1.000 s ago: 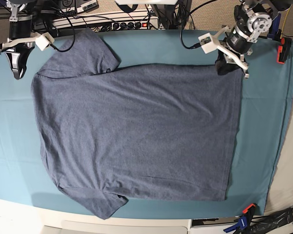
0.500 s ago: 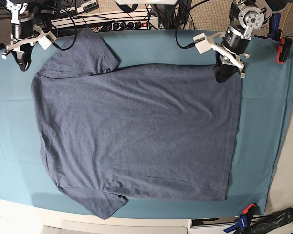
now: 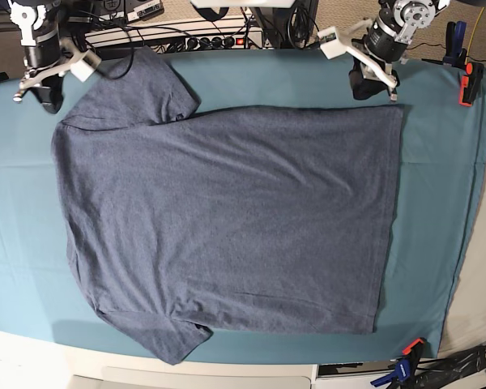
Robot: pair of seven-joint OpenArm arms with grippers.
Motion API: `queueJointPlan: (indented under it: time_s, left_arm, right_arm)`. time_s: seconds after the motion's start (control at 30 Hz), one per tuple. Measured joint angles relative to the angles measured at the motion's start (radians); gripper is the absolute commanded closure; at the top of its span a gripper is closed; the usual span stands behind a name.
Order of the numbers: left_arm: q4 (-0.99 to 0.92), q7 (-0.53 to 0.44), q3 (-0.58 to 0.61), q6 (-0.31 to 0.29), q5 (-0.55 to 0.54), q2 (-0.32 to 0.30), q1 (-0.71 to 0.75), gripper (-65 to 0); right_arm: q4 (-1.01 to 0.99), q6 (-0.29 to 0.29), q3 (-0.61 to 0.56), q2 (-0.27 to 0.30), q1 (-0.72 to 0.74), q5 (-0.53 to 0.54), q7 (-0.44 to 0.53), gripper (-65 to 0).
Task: Fold the T-shirt properly
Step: 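Grasp the shirt's shoulder corner near the left gripper with the left gripper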
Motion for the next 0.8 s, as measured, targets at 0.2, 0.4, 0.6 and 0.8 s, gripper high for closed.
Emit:
queueJointPlan:
  time_s: [0.2, 0.4, 0.6, 0.8]
  left_arm:
    - [0.0, 0.0, 0.0, 0.0, 0.0, 0.0, 0.0, -16.4]
    - [0.0, 0.0, 0.0, 0.0, 0.0, 0.0, 0.0, -16.4]
    - [0.0, 0.0, 0.0, 0.0, -0.038, 0.0, 0.0, -16.4]
    - [0.0, 0.0, 0.0, 0.0, -0.038, 0.0, 0.0, -16.4]
  right_arm:
    - [0.0, 0.048, 0.0, 0.004, 0.001, 0.035, 0.056, -23.7]
    - [0.0, 0.164, 0.0, 0.037, 0.001, 0.019, 0.075, -23.6]
    - [0.0, 0.203, 0.0, 0.115, 0.001, -0.016, 0.075, -23.7]
    - [-0.006, 0.344, 0.0, 0.184, -0.013, -0.018, 0.121, -23.6]
